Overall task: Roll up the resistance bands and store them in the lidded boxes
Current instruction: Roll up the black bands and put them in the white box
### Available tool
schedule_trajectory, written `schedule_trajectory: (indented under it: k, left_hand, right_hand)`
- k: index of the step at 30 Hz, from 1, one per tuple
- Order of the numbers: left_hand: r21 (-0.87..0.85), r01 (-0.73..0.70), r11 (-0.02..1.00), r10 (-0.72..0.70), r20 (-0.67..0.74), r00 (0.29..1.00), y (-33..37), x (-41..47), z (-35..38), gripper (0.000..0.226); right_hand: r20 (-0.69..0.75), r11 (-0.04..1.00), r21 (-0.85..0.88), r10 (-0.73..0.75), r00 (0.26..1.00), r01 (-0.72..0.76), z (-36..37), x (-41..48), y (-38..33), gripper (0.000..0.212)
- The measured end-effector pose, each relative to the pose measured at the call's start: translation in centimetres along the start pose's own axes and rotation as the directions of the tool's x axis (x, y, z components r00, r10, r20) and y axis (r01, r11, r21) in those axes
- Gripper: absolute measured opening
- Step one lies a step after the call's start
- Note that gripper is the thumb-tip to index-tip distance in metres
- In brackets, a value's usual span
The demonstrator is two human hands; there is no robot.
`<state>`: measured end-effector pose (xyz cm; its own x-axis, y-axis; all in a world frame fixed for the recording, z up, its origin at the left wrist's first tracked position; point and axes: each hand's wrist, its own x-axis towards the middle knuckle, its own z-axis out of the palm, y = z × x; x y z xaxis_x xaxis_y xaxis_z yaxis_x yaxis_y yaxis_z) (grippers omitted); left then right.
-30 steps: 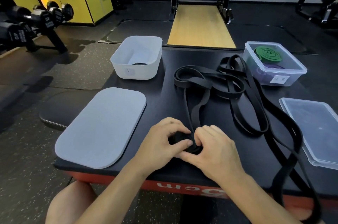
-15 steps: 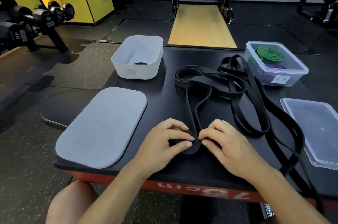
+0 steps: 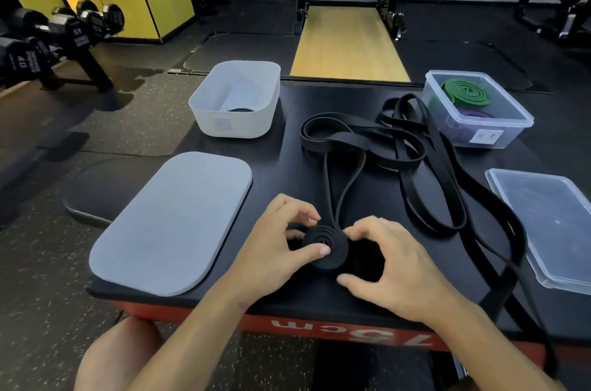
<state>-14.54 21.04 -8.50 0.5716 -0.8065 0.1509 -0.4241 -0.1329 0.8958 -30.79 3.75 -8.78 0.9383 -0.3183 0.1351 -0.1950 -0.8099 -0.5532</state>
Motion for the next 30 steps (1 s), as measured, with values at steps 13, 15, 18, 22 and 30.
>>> schedule_trajectory:
  k: [13, 15, 18, 22, 30]
  left_hand:
    - [0.159, -0.029, 0.987, 0.059, -0.186, 0.981, -0.6, -0.4, 0.7, 0.021]
    - [0.139, -0.044, 0.989, 0.063, -0.133, 0.989, -0.6, -0.4, 0.6, 0.022]
    - [0.189, -0.051, 0.981, 0.066, -0.071, 0.995, -0.5, -0.5, 0.5, 0.028]
    - [0.239, -0.023, 0.971, 0.041, -0.072, 0.997, -0.6, -0.2, 0.5, 0.033]
    - [0.219, 0.002, 0.976, 0.007, -0.038, 0.999, -0.6, 0.1, 0.2, 0.03]
  right_hand:
    - [-0.105, 0.991, 0.017, 0.134, 0.985, -0.133, 1.7, 0.6, -2.9, 0.071]
    - [-0.138, 0.982, 0.021, 0.189, 0.972, -0.187, 2.1, 1.1, -3.4, 0.073]
    - [-0.141, 0.977, -0.009, 0.208, 0.968, -0.212, 2.6, 1.9, -4.0, 0.075]
    - [-0.056, 0.985, 0.005, 0.173, 0.983, -0.173, 2.0, 1.6, -2.9, 0.083]
    - [-0.073, 0.997, 0.018, 0.081, 0.994, -0.079, 0.9, 1.1, -0.9, 0.072]
